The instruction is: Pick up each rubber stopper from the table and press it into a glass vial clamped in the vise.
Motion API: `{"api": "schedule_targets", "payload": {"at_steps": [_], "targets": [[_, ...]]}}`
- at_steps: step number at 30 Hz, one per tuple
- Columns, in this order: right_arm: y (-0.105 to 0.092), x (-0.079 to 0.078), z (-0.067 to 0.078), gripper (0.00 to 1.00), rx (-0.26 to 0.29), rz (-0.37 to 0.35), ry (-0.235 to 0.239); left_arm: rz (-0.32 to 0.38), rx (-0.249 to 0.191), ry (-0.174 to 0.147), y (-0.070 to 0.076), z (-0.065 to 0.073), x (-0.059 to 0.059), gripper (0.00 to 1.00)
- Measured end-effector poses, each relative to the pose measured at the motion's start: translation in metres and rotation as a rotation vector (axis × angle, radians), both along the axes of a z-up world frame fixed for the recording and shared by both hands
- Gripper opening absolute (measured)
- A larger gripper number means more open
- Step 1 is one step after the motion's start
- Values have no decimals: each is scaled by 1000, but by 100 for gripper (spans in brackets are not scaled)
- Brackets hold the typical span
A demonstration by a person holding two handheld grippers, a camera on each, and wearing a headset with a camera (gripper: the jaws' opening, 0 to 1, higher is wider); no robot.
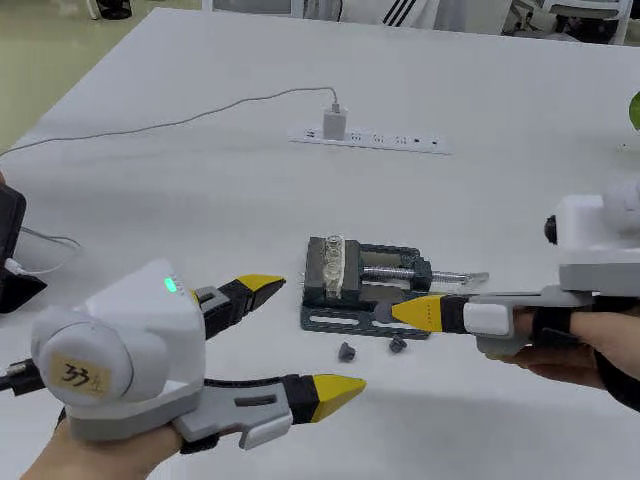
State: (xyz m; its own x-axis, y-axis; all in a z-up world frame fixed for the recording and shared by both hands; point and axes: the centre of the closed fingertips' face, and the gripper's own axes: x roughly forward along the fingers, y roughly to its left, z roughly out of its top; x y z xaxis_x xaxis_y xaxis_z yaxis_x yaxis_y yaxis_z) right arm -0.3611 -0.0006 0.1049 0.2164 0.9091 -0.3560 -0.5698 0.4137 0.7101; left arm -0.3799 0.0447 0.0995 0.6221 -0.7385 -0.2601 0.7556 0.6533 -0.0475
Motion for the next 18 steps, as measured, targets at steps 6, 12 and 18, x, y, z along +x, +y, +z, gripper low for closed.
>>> {"api": "schedule_targets", "payload": {"at_steps": [6,12,18], "targets": [[-8,-2,22,0,187,-114,167,-53,-4,-37,-19,9,1,60],[-17,-6,22,0,268,-160,278,-99,-5,-47,-36,11,2,51],[-21,-8,22,0,353,-205,380,-143,-19,-52,-53,16,1,39]]}}
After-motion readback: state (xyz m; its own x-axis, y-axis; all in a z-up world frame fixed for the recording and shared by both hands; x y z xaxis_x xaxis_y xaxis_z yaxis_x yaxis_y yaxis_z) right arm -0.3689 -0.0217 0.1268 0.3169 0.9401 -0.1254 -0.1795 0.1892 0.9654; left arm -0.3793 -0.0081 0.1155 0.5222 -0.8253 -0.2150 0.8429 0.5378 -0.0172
